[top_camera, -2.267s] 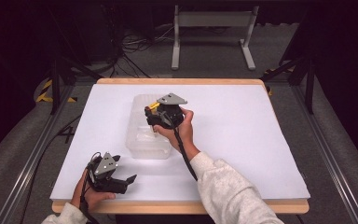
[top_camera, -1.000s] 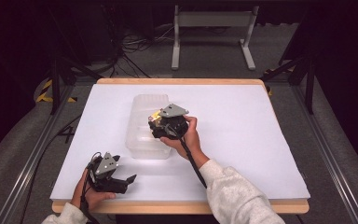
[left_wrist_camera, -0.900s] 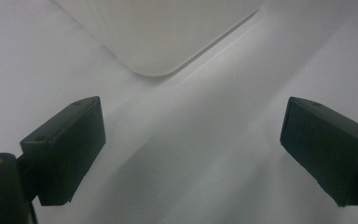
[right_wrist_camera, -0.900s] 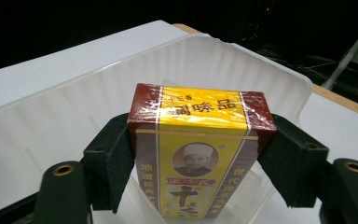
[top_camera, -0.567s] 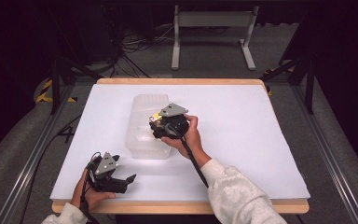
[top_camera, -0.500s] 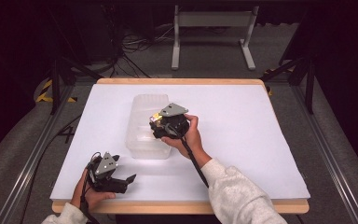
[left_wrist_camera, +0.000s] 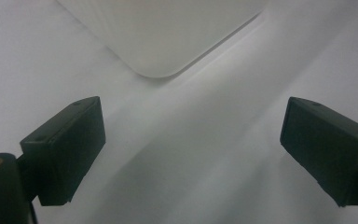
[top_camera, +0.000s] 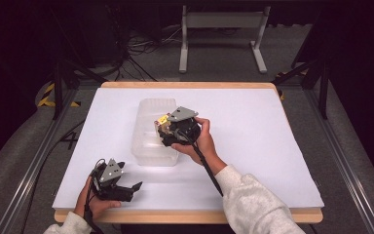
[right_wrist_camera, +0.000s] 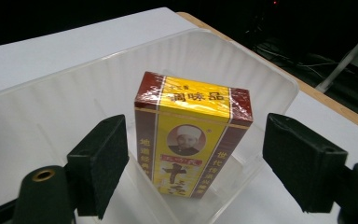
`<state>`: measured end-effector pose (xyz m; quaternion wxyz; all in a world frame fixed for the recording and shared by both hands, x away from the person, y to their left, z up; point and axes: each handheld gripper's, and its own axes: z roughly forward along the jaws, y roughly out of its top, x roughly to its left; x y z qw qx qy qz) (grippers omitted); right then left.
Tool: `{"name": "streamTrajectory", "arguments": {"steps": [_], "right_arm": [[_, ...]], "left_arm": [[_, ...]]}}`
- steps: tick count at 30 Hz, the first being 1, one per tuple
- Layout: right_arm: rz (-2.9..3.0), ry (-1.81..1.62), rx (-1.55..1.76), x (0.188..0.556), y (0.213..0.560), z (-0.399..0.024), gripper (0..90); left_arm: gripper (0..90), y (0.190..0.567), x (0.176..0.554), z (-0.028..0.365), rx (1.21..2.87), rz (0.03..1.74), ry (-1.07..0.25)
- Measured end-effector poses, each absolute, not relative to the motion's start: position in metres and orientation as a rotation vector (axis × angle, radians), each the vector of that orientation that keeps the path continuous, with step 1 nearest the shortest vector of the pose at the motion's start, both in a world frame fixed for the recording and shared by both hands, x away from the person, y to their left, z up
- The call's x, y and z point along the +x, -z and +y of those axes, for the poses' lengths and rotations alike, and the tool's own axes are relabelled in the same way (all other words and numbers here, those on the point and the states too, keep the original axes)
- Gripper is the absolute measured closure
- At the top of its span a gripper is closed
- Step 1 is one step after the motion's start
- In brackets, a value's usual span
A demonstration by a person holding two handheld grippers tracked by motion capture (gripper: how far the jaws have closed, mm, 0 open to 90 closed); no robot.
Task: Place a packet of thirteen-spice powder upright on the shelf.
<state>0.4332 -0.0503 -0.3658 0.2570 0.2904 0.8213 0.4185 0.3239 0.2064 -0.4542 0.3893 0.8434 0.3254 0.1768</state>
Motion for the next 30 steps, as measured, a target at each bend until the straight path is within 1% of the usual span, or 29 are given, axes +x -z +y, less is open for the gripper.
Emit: {"name": "streamTrajectory", "arguments": {"steps": [12,30], "right_arm": [[2.274,-1.114,0.742,0.428,0.349,-0.068,18.9],[2.285,-1.010,0.680,0.413,0.348,-0.096,17.2]], "left_arm": [[7.2,0.455,0.325,0.206,2.156,0.830,-0.445],[7.2,0.456,0.326,0.204,2.161,0.832,-0.448]]}}
